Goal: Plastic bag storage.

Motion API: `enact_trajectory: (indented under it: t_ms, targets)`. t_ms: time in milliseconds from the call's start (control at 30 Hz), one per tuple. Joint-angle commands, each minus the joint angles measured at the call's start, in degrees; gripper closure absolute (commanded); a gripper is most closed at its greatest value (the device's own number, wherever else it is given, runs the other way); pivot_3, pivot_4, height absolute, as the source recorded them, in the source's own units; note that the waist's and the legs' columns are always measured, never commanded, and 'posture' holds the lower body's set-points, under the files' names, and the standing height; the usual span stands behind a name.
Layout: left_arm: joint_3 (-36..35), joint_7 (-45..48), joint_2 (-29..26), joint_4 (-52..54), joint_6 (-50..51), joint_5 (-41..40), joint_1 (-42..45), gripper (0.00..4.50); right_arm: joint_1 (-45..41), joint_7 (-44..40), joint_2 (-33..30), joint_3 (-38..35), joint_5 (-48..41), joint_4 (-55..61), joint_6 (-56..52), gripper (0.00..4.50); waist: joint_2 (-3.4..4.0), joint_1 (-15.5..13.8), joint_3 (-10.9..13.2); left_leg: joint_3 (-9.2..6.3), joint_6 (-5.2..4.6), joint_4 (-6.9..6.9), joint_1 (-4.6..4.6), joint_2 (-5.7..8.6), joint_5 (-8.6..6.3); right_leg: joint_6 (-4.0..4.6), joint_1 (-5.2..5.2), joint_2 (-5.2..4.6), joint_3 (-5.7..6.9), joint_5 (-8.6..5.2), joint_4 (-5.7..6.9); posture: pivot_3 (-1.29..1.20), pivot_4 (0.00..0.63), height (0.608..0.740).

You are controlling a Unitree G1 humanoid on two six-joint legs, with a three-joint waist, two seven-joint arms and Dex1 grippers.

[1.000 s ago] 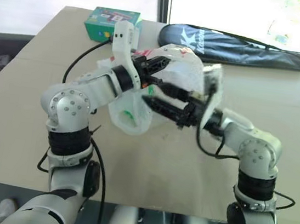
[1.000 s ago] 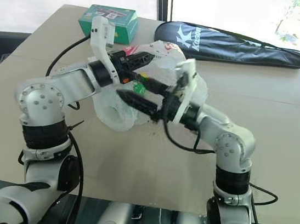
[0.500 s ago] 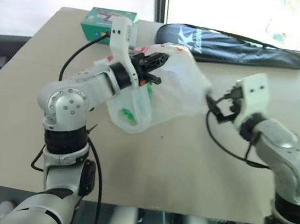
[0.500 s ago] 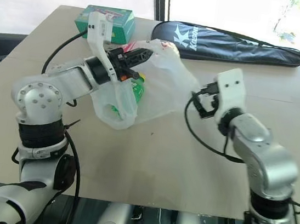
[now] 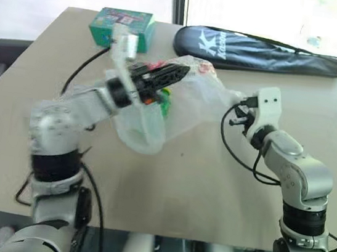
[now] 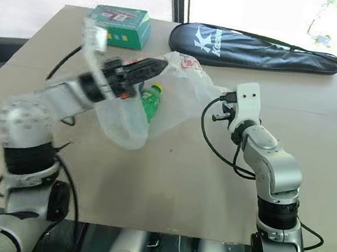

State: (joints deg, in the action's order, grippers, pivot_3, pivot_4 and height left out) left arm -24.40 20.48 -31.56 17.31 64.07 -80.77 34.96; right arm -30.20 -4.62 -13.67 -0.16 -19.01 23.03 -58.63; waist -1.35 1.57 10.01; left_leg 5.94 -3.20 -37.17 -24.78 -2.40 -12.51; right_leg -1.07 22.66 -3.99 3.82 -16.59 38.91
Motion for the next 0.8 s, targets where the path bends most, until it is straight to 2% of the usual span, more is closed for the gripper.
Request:
enact_trajectory:
  t_ms: [33,100,133,167,233,333,400,533,633,767,800]
  targets:
    - [-8.32,2.28,-10.9,-1.4,5.17,-24.0,-12.92,1.87,-1.41,-1.21,0.06,-1.15,-0.39,1.29,1.37,4.5,0.01,0.26,-0.01,-0.01,0.0,0.0,0.0,0.02,0.0,0.0,-0.02,-0.02,0.01,0.0,0.0,0.0,0.15,0.74]
    - [-13.34,7.62,-18.99,-4.94,10.55,-31.15,-25.08,0.92,-1.61,-2.11,0.43,-0.75,-0.64,0.71,1.59,4.5,0.03,0.82,0.0,0.02,-0.01,0.02,0.05,0.04,-0.01,0.0,-0.03,-0.04,-0.05,0.0,-0.01,0.0,0.15,0.74]
    - [-17.51,11.33,-20.77,-2.9,12.35,-26.04,-31.33,0.48,-1.53,-2.46,0.52,-0.51,-0.6,0.28,1.86,4.5,0.03,0.78,0.01,0.01,-0.02,0.03,0.04,0.05,-0.01,0.0,-0.03,-0.05,-0.02,0.0,-0.01,0.0,0.15,0.74]
    - [-20.73,15.05,-21.69,-0.04,12.66,-20.58,-36.4,0.48,-1.44,-2.76,0.54,-0.33,-0.5,-0.08,2.1,4.5,0.0,0.75,0.0,-0.03,-0.02,0.0,0.01,0.06,-0.01,-0.01,0.0,-0.06,0.02,-0.01,0.0,0.0,0.15,0.74]
    - [-24.82,21.98,-21.09,8.79,4.42,-4.44,-46.7,0.48,-1.52,-3.54,0.58,-0.36,-0.61,-0.92,2.45,4.5,0.0,0.37,0.0,-0.04,-0.02,0.0,0.01,0.12,-0.03,-0.01,-0.05,-0.1,0.11,-0.01,-0.05,0.0,0.15,0.74]
    - [-24.0,32.07,-19.31,18.71,-8.96,13.32,-59.07,0.48,-1.74,-4.39,0.55,-0.61,-0.62,-1.82,2.8,4.5,-0.02,-0.2,-0.1,-0.05,0.28,0.09,0.1,0.23,-0.21,0.02,-0.11,-0.21,0.19,-0.01,-0.13,0.0,0.15,0.74]
    - [-22.07,30.15,-16.33,21.05,-11.14,14.15,-59.93,0.48,-1.82,-4.87,0.41,-0.67,-0.6,-2.09,2.97,4.5,0.1,-0.71,-0.14,-0.09,0.32,0.08,0.06,0.22,-0.19,0.04,-0.07,-0.21,0.24,-0.01,-0.08,0.0,0.15,0.74]
    - [-10.02,27.2,-13.96,25.97,-20.93,28.71,-58.78,0.48,-1.79,-5.45,0.06,-0.78,-0.67,-1.61,2.45,4.5,0.17,-0.76,-0.17,-0.09,0.34,0.12,0.09,0.16,-0.17,0.13,-0.08,-0.21,0.18,0.02,-0.04,0.0,0.15,0.74]
    - [-2.13,20.9,-12.3,25.44,-20.53,31.04,-52.25,0.48,-1.8,-5.45,0.09,-0.96,-0.87,-0.82,1.73,4.5,0.22,-0.75,-0.19,-0.06,0.19,0.14,0.07,0.15,-0.09,0.16,-0.05,-0.18,0.13,0.06,0.0,0.0,0.15,0.74]
    - [10.23,17.3,-10.07,21.33,-22.85,39.66,-43.93,0.48,-1.88,-5.07,0.21,-0.79,-0.86,0.18,0.62,4.5,0.23,-0.77,-0.19,-0.06,0.03,0.14,0.04,0.14,-0.01,0.14,-0.05,-0.12,0.11,0.07,-0.02,0.0,0.15,0.74]
    - [13.52,17.19,-9.09,19.96,-23.05,40.78,-41.91,0.99,-1.96,-4.96,0.22,-0.74,-0.86,0.49,0.27,4.5,0.25,-0.76,-0.2,-0.04,0.02,0.14,0.05,0.14,-0.02,0.13,-0.05,-0.12,0.1,0.07,-0.01,0.0,0.15,0.74]
